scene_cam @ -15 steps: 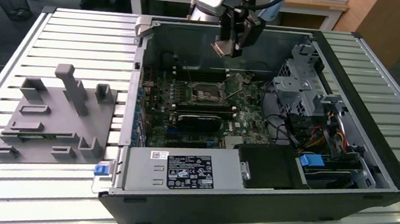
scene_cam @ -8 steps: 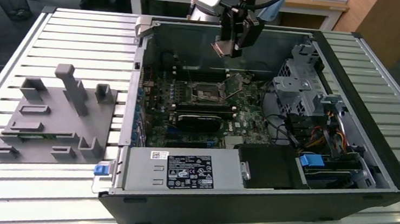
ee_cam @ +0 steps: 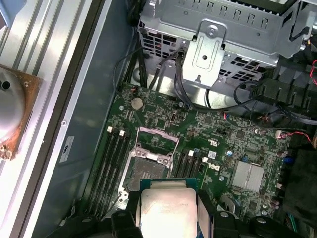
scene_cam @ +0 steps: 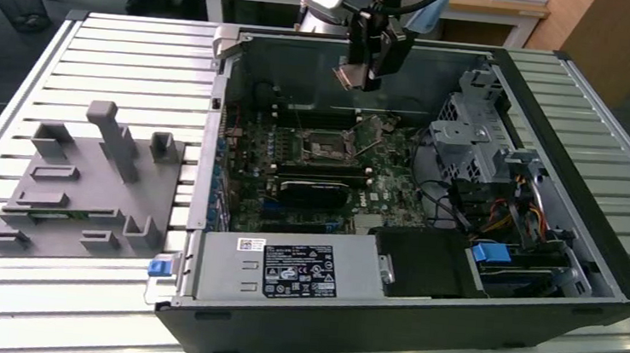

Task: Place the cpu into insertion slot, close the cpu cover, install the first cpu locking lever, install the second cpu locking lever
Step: 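Place the cpu into insertion slot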

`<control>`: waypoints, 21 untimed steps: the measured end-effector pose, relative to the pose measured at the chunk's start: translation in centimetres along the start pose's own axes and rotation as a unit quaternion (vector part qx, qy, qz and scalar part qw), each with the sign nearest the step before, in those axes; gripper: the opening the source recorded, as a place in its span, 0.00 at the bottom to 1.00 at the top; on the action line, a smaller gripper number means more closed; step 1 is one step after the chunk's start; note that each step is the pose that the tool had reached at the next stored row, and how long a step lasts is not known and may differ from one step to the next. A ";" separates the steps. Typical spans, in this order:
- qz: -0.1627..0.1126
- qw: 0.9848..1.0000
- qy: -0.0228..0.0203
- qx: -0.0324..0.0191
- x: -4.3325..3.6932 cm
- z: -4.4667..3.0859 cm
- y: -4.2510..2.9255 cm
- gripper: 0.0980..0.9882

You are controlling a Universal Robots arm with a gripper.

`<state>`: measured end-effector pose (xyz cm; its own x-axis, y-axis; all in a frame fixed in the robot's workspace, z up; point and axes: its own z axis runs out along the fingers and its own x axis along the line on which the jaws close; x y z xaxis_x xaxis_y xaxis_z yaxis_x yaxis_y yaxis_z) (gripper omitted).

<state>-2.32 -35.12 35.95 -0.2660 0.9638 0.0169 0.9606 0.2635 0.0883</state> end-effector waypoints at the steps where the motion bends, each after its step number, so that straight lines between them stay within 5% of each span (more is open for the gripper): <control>1: 0.003 1.000 0.000 0.000 0.00 0.00 0.00 0.50; 21: 0.056 0.998 -0.005 -0.001 0.00 0.06 -0.01 0.50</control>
<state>-2.32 -35.12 35.88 -0.1555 0.9877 0.0169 0.9842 0.1535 0.0883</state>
